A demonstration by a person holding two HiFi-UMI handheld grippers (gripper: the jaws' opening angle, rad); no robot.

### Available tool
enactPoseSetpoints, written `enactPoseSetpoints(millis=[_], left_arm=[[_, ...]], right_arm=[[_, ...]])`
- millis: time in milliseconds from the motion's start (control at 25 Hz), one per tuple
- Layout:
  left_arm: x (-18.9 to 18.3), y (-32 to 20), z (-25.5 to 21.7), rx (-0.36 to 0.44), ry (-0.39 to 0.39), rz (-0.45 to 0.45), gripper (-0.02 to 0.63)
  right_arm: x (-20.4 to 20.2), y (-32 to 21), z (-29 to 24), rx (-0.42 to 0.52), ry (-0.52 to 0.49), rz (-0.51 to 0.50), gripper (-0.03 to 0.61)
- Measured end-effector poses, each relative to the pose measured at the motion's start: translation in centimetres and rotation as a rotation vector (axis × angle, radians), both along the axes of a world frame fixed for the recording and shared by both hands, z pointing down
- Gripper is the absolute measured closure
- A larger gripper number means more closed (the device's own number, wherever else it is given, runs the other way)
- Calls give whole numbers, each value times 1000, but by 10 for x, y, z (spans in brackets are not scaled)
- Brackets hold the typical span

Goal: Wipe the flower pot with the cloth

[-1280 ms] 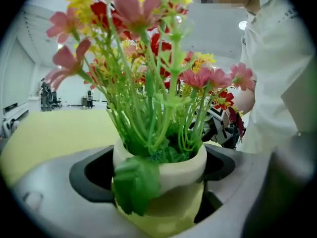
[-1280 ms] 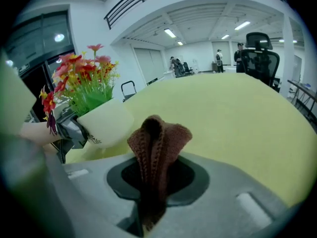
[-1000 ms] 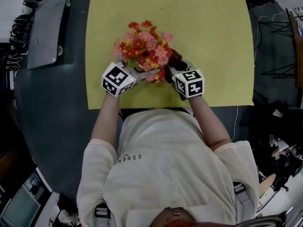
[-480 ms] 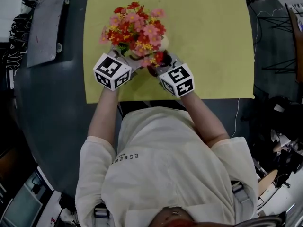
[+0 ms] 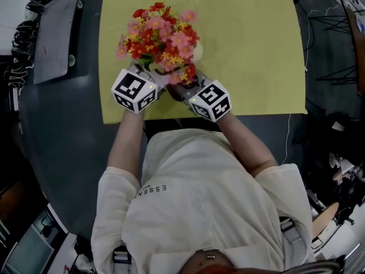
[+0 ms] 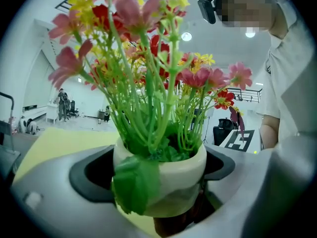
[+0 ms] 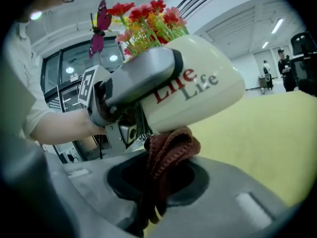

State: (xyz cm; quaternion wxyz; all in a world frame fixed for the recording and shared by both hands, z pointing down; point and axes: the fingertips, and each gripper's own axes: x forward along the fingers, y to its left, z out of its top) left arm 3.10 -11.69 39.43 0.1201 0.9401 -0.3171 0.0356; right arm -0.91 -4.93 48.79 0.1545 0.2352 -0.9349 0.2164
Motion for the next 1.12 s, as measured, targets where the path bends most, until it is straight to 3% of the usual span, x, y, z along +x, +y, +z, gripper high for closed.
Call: enactPoseSetpoints(millis=[80, 200, 400, 600, 760, 1120], left_arm=[[4, 3, -3, -2, 13, 7, 71], [12, 9, -12, -8, 36, 29, 71], [44, 13, -29, -26, 62, 81, 69], [54, 15, -38, -6, 86, 122, 69], [65, 13, -42, -19, 127, 141, 69], [73, 5, -35, -40, 111, 162, 69]], right_arm=[[12, -3, 8, 1, 28, 26, 517], [48, -27, 8, 27, 59, 149, 518], [98, -69, -34, 104, -46, 297, 517], [86, -63, -53, 194, -88, 247, 517], [77, -46, -56, 206, -131, 177, 518], [62, -32, -46, 162, -181, 94, 517]])
